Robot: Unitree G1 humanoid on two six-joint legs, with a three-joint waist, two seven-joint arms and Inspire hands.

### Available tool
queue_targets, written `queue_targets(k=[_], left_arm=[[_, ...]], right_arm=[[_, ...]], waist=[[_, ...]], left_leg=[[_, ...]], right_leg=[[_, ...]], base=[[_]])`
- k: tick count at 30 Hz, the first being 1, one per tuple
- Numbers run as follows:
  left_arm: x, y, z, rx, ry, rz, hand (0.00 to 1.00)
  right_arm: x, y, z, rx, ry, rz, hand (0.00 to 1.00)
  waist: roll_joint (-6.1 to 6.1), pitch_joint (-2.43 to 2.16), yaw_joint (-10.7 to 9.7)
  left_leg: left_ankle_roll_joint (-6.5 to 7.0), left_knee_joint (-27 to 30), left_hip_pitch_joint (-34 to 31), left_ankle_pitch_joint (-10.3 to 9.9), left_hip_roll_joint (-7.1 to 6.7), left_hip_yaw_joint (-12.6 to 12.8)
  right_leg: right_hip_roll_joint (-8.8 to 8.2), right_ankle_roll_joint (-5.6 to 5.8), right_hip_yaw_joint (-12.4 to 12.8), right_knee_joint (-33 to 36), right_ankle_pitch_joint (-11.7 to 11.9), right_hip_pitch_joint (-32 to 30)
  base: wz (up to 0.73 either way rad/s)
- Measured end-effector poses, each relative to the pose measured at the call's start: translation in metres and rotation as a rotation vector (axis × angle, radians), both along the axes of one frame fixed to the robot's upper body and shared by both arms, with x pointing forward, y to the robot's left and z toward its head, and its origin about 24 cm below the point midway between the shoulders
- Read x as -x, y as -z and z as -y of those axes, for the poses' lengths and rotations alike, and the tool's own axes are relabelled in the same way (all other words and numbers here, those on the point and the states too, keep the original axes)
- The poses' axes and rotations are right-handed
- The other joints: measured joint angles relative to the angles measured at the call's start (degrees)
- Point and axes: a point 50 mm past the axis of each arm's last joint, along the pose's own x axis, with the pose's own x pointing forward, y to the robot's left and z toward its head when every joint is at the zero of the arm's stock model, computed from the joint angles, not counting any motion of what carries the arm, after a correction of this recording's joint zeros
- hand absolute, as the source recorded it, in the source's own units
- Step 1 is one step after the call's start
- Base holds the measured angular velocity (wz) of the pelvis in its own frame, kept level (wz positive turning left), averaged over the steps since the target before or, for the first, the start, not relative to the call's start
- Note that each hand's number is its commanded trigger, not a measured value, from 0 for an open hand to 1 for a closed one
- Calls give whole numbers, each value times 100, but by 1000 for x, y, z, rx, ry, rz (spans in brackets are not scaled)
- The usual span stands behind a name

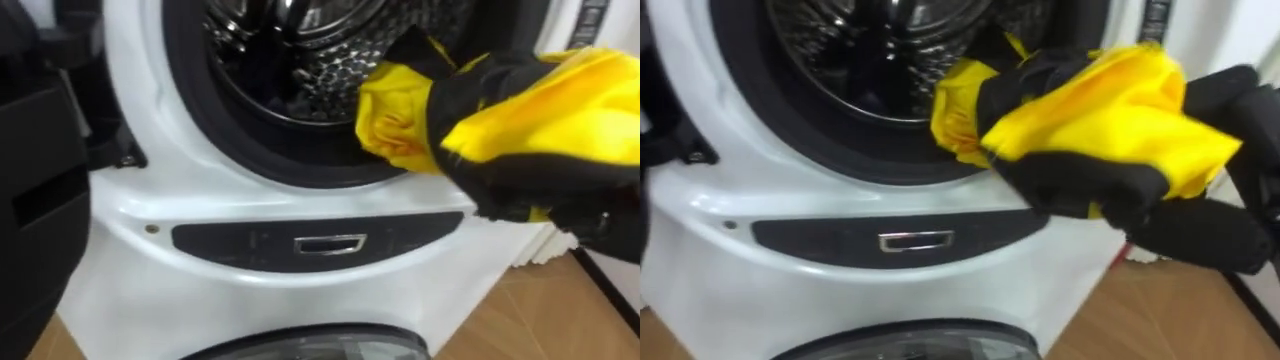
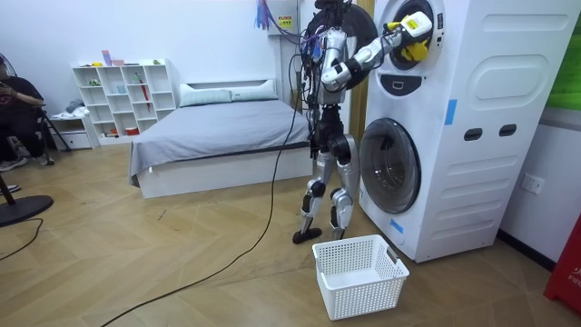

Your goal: Pick clothes from washing machine

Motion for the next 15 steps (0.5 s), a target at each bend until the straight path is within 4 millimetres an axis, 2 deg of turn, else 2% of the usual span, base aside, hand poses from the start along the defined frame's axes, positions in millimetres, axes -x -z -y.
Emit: queue_targets(k=[4,6,10,15], left_arm=[[5,-1,0,-1,2,-10,0],[3,-1,-2,-8,7,-1,0],[1,-3,-5,-20,15,20,0],[-1,-2,-5,-19,18,25,0]], right_arm=[[0,0,5,-23,18,-6,100],[0,0,5,-23,17,-6,100],[0,0,5,-19,14,-8,100],[0,0,4,-20,1,-11,100]], waist=[[19,9,-184],[13,8,-182],[-33,7,-234],[-147,0,-247]], left_leg=[[-38,32,7,-25,27,62],[-59,49,9,-37,27,167],[-62,91,-11,-38,25,221],[-63,139,-41,-38,42,263]], right_leg=[[69,-30,87,17,17,-16],[113,-41,167,86,14,-65],[127,-58,199,138,5,-115],[128,-67,238,195,0,-171]], base=[[-14],[-22],[-10],[-5]])
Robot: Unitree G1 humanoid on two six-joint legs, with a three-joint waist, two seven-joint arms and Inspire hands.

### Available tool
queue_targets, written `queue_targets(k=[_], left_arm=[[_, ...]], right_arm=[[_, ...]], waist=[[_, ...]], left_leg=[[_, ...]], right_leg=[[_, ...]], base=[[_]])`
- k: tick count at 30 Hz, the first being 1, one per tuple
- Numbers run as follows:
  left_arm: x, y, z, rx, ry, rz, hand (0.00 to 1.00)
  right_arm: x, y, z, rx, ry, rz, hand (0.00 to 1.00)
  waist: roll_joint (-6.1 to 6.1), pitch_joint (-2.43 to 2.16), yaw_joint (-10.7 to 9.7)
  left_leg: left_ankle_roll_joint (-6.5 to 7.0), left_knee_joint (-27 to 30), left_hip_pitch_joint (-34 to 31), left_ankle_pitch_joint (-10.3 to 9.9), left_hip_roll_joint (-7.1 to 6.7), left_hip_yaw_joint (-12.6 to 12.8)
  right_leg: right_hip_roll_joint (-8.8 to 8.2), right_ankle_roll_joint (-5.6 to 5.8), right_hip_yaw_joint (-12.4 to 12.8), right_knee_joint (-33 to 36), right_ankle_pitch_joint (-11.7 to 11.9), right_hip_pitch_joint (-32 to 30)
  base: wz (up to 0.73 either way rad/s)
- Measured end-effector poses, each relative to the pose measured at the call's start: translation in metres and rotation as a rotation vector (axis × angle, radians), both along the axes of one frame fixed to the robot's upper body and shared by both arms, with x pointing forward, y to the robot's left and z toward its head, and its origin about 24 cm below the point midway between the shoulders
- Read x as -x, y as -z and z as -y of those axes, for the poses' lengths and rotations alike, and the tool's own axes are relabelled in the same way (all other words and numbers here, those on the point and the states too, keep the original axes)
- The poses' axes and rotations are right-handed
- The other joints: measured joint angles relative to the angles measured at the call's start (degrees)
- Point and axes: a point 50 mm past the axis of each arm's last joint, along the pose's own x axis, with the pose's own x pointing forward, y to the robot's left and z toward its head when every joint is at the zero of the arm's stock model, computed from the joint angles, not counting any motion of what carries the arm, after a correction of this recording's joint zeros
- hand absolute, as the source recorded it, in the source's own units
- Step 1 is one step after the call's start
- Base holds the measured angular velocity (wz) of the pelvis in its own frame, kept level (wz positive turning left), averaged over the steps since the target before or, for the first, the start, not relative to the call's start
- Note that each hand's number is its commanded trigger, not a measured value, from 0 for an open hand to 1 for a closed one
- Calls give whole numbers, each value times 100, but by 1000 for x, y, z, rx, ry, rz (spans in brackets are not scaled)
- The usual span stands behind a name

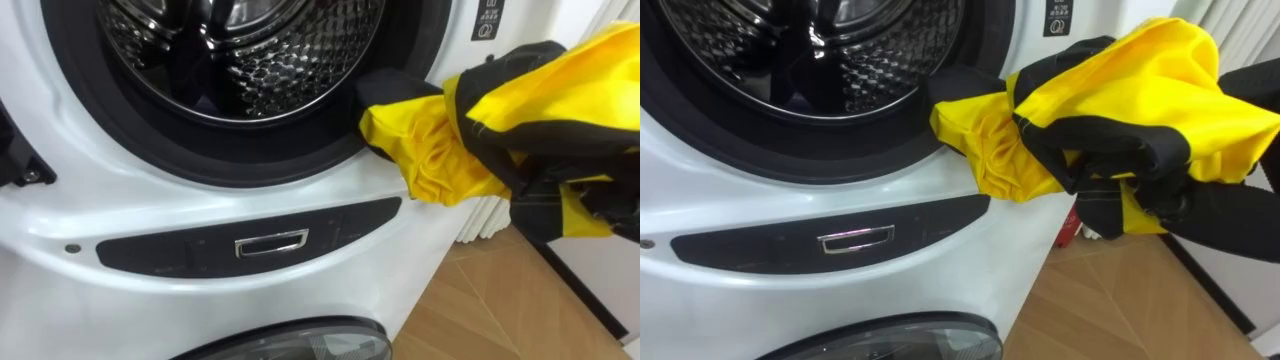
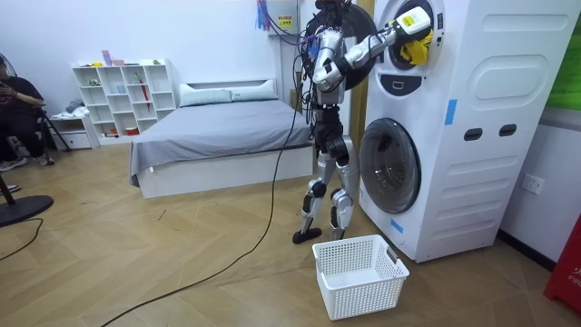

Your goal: Pick clothes from washing machine

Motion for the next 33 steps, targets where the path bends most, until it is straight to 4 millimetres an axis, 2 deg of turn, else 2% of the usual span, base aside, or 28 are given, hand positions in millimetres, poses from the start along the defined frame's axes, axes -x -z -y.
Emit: queue_targets(k=[6,11,14,15,18,20,22,24,25,26,29,31,33], left_arm=[[5,2,4,16,21,-31,0],[4,1,3,12,31,-36,0],[2,2,3,15,28,-41,0],[0,2,3,15,29,-41,0],[-8,4,4,22,49,-40,0],[-10,4,5,24,58,-42,0],[-14,4,4,25,93,-62,0],[-21,3,1,22,86,-47,0],[-24,3,0,19,89,-41,0],[-30,3,-1,14,105,-29,0],[-46,2,-4,7,123,-1,0],[-52,2,-3,10,146,0,0],[-53,3,-2,17,131,6,0]], right_arm=[[2,-2,1,-39,-23,8,100],[0,7,10,-45,4,-42,100],[-1,25,24,-27,87,-135,100],[0,37,32,-10,140,-203,100],[4,71,48,13,248,-385,100],[6,88,52,14,280,-468,100],[7,114,56,-30,309,-572,100],[7,131,57,-67,325,-647,100],[7,135,58,-75,329,-665,100],[7,141,61,-87,343,-688,100],[-5,150,66,-121,383,-695,100],[-12,156,69,-139,413,-701,100],[-14,167,70,-156,440,-734,100]], waist=[[26,0,-22],[43,-1,-34],[84,-18,-34],[109,-19,-18],[182,8,4],[209,-8,6],[199,-2,-1],[178,11,-2],[169,23,-12],[171,15,-36],[164,28,-119],[238,55,-128],[279,45,-135]], left_leg=[[-29,-21,40,-20,17,78],[-71,-11,61,-54,56,216],[-94,15,61,-83,64,273],[-102,17,62,-88,66,312],[-104,21,45,-90,54,414],[-104,52,22,-90,48,527],[-102,88,-10,-87,22,533],[-101,87,-48,-87,-4,532],[-101,89,-67,-87,-11,532],[-100,98,-166,-88,-26,542],[-29,252,-507,-127,-45,624],[13,293,-688,-151,-20,706],[29,316,-775,-159,-22,741]], right_leg=[[53,-1,113,-12,26,21],[121,-16,189,-26,39,26],[170,-23,273,-29,47,18],[183,-28,293,-34,49,13],[225,-27,419,-15,67,-46],[275,-17,570,-4,94,-89],[316,-20,683,77,104,-177],[344,-11,773,110,113,-257],[347,-6,793,117,117,-281],[352,18,848,110,154,-383],[349,90,969,78,332,-657],[339,126,1010,92,395,-821],[335,135,1018,102,422,-912]], base=[[-7],[-12],[-11],[-11],[-23],[-38],[-39],[-27],[-23],[-22],[-28],[-19],[-10]])
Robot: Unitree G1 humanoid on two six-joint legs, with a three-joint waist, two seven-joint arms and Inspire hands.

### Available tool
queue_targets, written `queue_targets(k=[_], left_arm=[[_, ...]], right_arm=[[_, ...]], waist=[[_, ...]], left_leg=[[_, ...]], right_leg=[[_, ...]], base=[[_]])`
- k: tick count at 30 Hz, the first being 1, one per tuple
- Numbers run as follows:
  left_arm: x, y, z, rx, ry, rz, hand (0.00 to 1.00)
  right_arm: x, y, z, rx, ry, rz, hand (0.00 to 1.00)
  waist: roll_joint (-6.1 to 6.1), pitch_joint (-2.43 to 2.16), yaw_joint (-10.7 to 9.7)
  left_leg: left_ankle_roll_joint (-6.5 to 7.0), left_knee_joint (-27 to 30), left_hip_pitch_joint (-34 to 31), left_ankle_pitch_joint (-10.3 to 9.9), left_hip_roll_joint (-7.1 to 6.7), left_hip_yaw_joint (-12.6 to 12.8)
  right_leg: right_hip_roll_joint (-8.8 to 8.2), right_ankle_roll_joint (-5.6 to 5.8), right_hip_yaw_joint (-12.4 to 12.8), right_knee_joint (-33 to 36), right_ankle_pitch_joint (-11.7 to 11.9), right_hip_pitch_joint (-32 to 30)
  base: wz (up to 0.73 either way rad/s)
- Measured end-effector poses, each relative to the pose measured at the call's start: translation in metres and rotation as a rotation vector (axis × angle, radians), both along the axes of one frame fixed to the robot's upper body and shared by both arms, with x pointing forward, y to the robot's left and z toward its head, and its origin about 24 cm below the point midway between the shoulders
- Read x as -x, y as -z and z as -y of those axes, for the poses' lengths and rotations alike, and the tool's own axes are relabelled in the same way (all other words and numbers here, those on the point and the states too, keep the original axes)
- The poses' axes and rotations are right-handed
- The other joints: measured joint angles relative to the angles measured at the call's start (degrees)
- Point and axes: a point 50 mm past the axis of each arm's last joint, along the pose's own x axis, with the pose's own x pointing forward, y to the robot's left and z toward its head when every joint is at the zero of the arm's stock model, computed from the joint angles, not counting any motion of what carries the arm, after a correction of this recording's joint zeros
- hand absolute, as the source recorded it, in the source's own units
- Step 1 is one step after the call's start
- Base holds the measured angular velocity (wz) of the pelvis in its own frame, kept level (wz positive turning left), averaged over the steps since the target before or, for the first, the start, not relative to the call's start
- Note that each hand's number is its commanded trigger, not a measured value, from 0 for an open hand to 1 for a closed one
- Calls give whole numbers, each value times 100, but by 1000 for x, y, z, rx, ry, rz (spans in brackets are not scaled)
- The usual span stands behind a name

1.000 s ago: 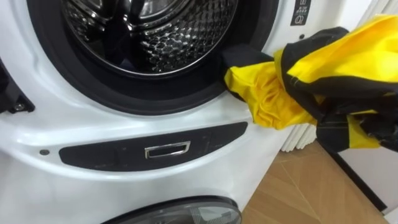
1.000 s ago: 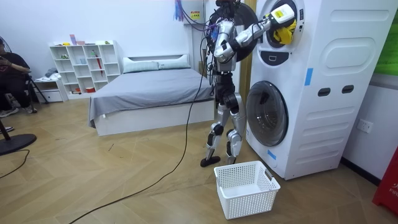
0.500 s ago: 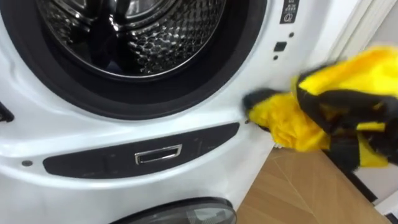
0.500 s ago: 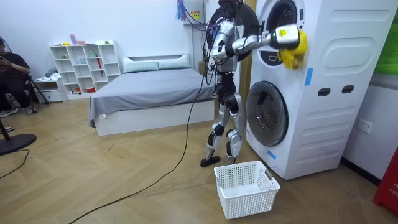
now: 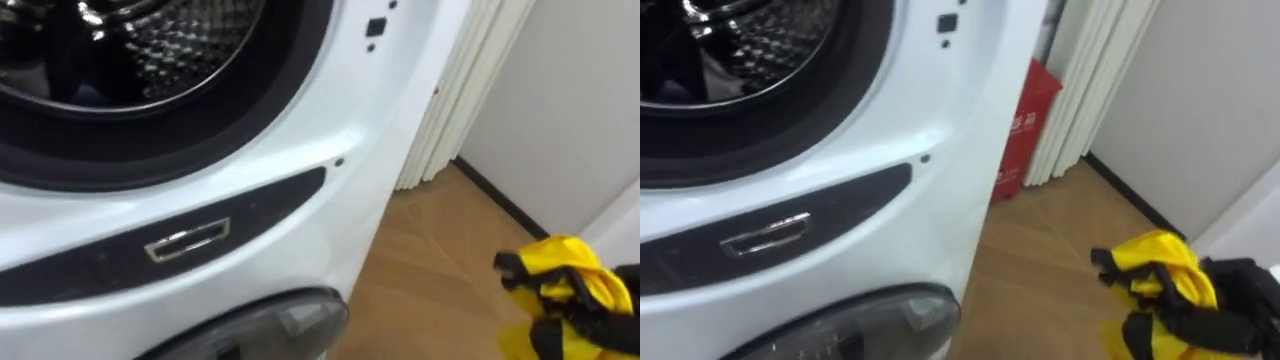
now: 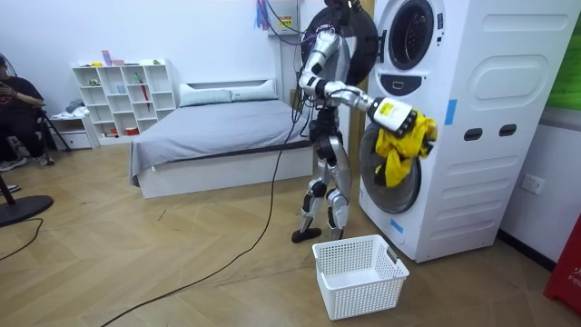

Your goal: Pick clothes from washing machine

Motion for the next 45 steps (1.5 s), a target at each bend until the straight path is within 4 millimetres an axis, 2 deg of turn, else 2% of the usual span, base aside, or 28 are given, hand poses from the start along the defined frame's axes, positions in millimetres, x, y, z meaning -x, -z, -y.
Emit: queue_targets(k=[3,4,8,11,12,14,17,18,20,21,25,29,31,33,36,41,42,43,44,45], left_arm=[[-1,1,2,7,19,-10,0],[-3,1,3,12,14,-1,0],[-17,-1,3,17,6,51,0],[-23,1,8,36,19,69,0],[-28,0,10,41,30,87,0],[-34,1,14,52,37,98,0],[-36,4,22,74,61,94,0],[-37,5,25,84,69,93,0],[-37,5,27,92,75,90,0],[-39,5,28,94,78,94,0],[-47,4,30,98,86,127,0],[-54,4,37,125,90,163,0],[-56,5,42,143,85,180,0],[-60,4,44,141,92,198,0],[-63,3,45,122,98,216,0],[-63,4,46,117,106,212,0],[-63,4,48,124,105,212,0],[-62,4,48,125,105,211,0],[-62,5,49,126,98,211,0],[-62,5,49,123,97,211,0]], right_arm=[[-8,14,1,25,28,-54,100],[-15,16,-1,34,34,-53,100],[-23,33,-4,45,59,-114,100],[-30,47,-14,36,47,-152,100],[-34,49,-17,39,33,-152,100],[-37,54,-19,50,31,-172,100],[-34,60,-16,77,54,-202,100],[-34,63,-15,80,71,-203,100],[-31,74,-15,75,95,-243,100],[-27,81,-14,62,119,-265,100],[-18,94,-12,9,196,-288,100],[-10,107,-11,-23,247,-337,100],[-8,112,-14,-7,255,-362,100],[-7,115,-16,-4,279,-355,100],[-6,116,-16,4,328,-335,100],[-8,112,-13,42,386,-298,100],[-9,111,-13,49,394,-283,91],[-10,110,-13,52,397,-275,57],[-11,109,-12,59,404,-261,0],[-12,108,-12,65,411,-248,0]], waist=[[135,-21,32],[205,-1,10],[387,10,33],[490,-20,104],[523,-17,115],[584,-20,130],[757,-33,155],[825,-15,160],[876,-18,174],[901,-22,175],[919,-15,224],[962,-10,331],[1037,-29,339],[1105,-6,364],[1212,-13,416],[1233,-14,484],[1233,-14,485],[1233,-14,486],[1233,-14,487],[1233,-14,486]], left_leg=[[38,131,-219,-40,-40,123],[67,242,-408,-76,-79,122],[84,441,-795,-84,-120,92],[93,480,-965,-86,-162,71],[151,513,-1104,-92,-183,72],[170,554,-1284,-82,-195,72],[228,563,-1477,-50,-201,39],[240,573,-1555,-42,-217,36],[247,575,-1611,-34,-241,27],[255,575,-1669,-18,-299,-20],[277,574,-1872,45,-375,-79],[277,573,-1900,45,-366,-91],[279,577,-1965,44,-333,-101],[285,575,-1995,48,-336,-103],[286,574,-2061,50,-343,-101],[273,548,-2078,59,-367,-114],[270,545,-2078,62,-367,-125],[269,545,-2078,63,-367,-126],[269,545,-2080,63,-366,-132],[268,546,-2086,63,-370,-136]], right_leg=[[-34,-13,-177,152,-1,-346],[-51,-1,-171,208,-6,-506],[-84,53,-78,327,14,-854],[-68,72,19,394,20,-1050],[-68,98,48,389,71,-1177],[-97,116,59,395,126,-1322],[-164,135,23,405,163,-1497],[-182,145,22,411,179,-1566],[-194,141,10,477,183,-1654],[-219,133,-26,532,167,-1723],[-280,133,-54,633,139,-1955],[-286,137,-59,589,147,-1958],[-299,140,-71,586,151,-2016],[-304,144,-82,587,154,-2052],[-301,143,-90,603,151,-2130],[-297,124,-111,608,132,-2149],[-300,120,-121,611,128,-2149],[-300,117,-123,613,126,-2150],[-300,112,-128,625,118,-2155],[-301,110,-132,653,100,-2172]], base=[[-22],[-19],[-7],[-14],[-12],[-4],[10],[7],[8],[18],[11],[1],[0],[0],[0],[3],[4],[4],[0],[5]])
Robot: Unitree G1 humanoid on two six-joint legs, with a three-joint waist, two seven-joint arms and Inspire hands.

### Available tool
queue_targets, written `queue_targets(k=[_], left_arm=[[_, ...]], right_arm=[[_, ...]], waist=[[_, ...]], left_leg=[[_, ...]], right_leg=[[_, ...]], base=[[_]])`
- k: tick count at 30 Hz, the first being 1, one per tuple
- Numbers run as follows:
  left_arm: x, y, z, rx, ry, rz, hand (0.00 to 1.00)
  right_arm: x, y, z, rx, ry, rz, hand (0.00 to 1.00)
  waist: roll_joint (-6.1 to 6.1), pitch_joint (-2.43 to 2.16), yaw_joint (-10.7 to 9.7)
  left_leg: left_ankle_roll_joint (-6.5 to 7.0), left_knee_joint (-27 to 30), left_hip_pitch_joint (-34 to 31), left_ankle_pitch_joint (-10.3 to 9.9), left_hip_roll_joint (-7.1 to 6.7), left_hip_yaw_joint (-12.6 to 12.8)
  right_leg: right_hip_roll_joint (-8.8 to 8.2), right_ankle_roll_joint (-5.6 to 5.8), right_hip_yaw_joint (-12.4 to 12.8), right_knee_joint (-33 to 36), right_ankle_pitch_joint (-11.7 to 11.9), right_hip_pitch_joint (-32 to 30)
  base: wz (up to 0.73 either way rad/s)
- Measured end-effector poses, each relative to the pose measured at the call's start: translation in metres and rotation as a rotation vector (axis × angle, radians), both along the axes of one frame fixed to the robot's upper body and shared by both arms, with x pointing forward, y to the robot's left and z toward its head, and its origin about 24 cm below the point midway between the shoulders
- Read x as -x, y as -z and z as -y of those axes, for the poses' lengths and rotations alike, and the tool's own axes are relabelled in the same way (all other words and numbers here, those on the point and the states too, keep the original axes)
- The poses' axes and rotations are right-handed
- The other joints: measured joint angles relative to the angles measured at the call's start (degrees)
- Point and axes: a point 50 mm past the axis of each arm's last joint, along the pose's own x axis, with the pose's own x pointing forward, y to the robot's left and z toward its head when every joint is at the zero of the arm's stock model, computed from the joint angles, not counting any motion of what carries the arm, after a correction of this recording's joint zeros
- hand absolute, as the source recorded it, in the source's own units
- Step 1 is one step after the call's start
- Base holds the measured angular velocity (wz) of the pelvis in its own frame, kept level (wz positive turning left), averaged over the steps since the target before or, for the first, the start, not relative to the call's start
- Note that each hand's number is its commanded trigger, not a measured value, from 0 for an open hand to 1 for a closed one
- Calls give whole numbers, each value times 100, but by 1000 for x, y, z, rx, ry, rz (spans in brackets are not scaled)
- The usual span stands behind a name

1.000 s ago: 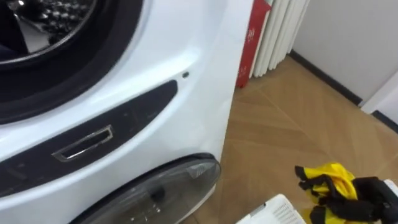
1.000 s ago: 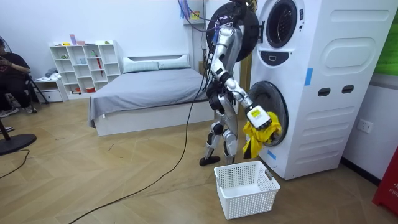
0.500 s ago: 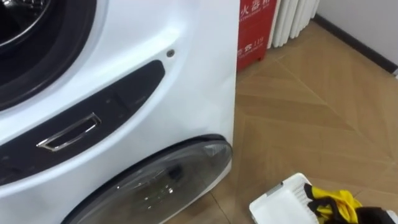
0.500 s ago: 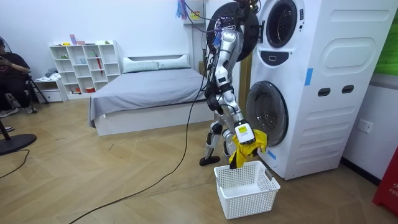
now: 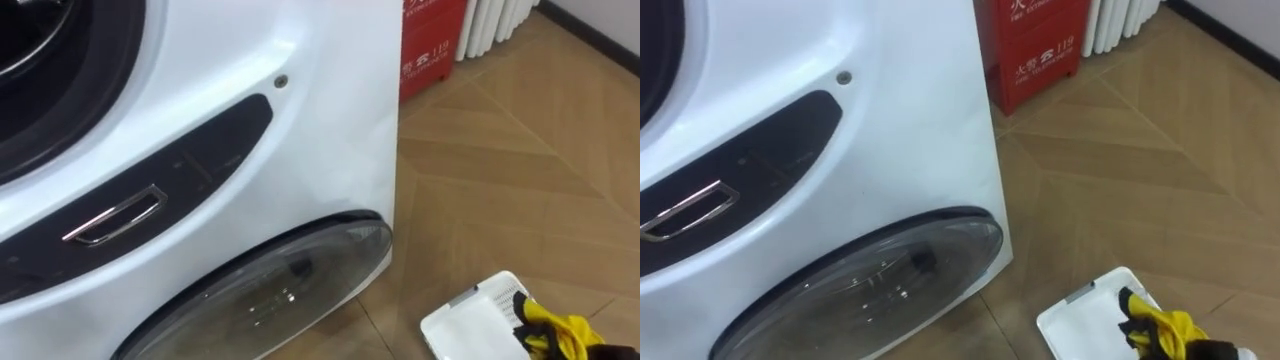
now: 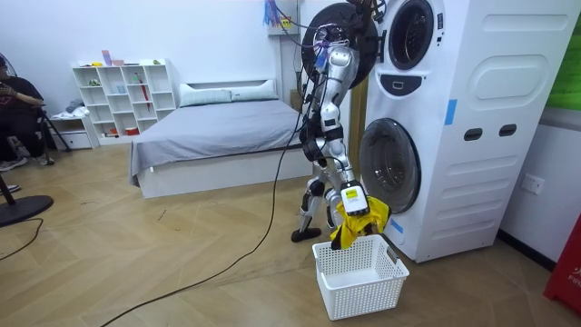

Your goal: Pick clothes from washing machine

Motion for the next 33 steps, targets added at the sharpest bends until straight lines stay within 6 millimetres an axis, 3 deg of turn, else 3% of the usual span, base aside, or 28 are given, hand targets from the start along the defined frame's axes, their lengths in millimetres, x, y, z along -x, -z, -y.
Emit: queue_targets(k=[10,18,26,33], left_arm=[[-1,0,2,13,-39,21,0],[-1,1,4,32,-73,30,0],[0,1,6,42,-109,38,0],[0,1,6,40,-110,37,0]], right_arm=[[3,-2,4,28,64,35,0],[6,0,7,34,91,29,0],[22,9,9,22,132,-19,0],[24,10,10,22,142,-18,0]], waist=[[81,2,-3],[77,4,-11],[48,21,-8],[34,17,-14]], left_leg=[[8,32,-65,26,-46,-82],[16,15,-135,38,-126,-117],[59,30,-191,78,-180,-235],[78,6,-159,73,-170,-238]], right_leg=[[-75,-19,-107,158,-103,-108],[-110,-6,-90,346,-191,-256],[-184,33,-126,341,-227,-280],[-212,48,-165,415,-240,-281]], base=[[7],[2],[8],[0]])
